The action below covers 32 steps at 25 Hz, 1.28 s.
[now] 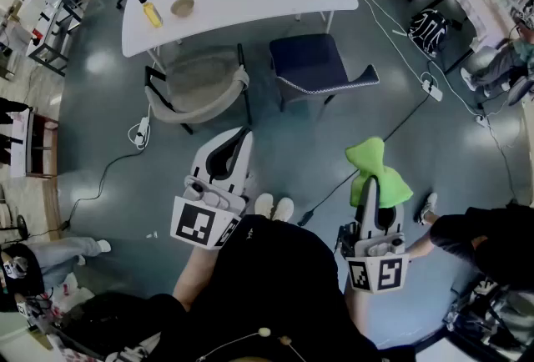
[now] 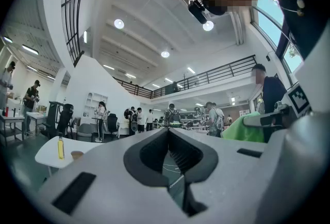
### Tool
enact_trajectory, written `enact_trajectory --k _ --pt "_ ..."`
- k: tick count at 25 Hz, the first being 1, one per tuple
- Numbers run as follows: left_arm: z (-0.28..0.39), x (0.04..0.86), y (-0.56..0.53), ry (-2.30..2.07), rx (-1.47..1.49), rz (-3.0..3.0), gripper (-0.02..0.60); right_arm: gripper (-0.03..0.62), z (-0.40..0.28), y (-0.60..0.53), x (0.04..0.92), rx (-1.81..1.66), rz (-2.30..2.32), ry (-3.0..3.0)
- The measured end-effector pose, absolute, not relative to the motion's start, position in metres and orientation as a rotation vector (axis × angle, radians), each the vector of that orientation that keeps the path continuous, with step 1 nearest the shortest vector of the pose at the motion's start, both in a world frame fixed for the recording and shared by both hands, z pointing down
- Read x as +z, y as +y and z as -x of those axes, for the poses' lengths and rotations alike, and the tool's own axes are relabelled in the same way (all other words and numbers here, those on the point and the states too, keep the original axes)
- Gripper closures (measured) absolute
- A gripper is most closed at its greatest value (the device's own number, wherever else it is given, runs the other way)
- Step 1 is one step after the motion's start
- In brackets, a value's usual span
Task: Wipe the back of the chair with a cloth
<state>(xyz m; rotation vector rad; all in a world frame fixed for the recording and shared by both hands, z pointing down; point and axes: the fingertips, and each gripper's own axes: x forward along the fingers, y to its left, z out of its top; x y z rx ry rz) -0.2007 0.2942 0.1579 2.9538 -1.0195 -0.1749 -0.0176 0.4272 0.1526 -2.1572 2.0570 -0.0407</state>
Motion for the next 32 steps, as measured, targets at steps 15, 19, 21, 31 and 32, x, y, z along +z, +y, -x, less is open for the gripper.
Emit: enact_trajectory --k 15,19,21,31,32 --pt "0.212 0.158 0.298 -1.046 -0.180 -2.947 0.577 0.576 0.026 0.430 0.155 -0.049 2.142 2.065" --pt "0.211 0.158 0.299 -1.049 -0.182 -2.944 0.577 0.576 0.027 0.433 0.153 -0.055 2.097 2.075" --pt "0.210 0.158 0.300 -1.051 -0.183 -2.943 0.577 0.576 0.028 0.434 0.152 -0.050 2.088 2.086" --pt "0.203 0.161 0.307 -1.106 -0.137 -2.960 0.577 0.576 0.005 0.442 0.162 -0.095 2.059 2.106" --pt "0.204 0.161 0.308 -1.119 -0.129 -2.959 0.577 0.574 0.001 0.443 0.163 -0.100 2.059 2.107"
